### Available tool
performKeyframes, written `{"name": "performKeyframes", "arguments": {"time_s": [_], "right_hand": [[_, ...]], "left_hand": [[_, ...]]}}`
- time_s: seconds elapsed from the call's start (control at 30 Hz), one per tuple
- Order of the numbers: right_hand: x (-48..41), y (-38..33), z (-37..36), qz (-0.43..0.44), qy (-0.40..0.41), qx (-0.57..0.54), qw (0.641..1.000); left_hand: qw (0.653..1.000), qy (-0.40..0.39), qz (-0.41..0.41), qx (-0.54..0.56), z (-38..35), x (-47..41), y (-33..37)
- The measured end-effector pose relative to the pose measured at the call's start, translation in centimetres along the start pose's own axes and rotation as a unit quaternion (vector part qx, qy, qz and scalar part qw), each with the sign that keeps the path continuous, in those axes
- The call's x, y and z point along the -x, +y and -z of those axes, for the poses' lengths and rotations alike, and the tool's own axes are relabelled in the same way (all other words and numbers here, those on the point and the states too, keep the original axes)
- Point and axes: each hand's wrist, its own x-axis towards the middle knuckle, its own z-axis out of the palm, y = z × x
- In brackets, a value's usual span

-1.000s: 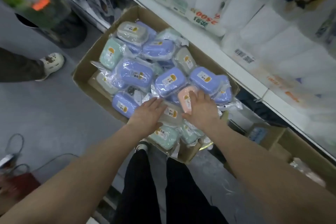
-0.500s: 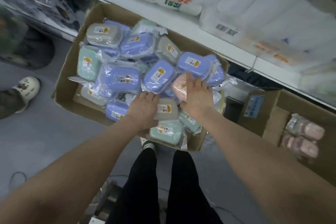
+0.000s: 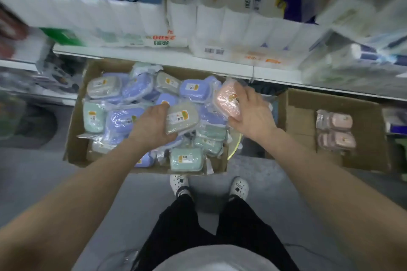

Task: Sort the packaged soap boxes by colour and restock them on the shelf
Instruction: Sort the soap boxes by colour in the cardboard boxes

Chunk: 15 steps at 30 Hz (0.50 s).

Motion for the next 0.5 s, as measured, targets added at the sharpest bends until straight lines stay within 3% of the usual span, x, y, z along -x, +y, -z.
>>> {"name": "performKeyframes", "arguments": {"time_s": [0.33, 0.5], "right_hand": [[11.5, 17.8, 4.0, -0.081, 0.044, 0.008, 0.996], [17.6, 28.0, 3.6, -0.115, 0.047, 0.019, 0.992]], "left_hand": [[0.993, 0.049, -0.110, 0.006, -1.5, -3.0, 20.4], [0.987, 0.018, -0.161, 0.001, -6.2, -4.6, 31.4]]}}
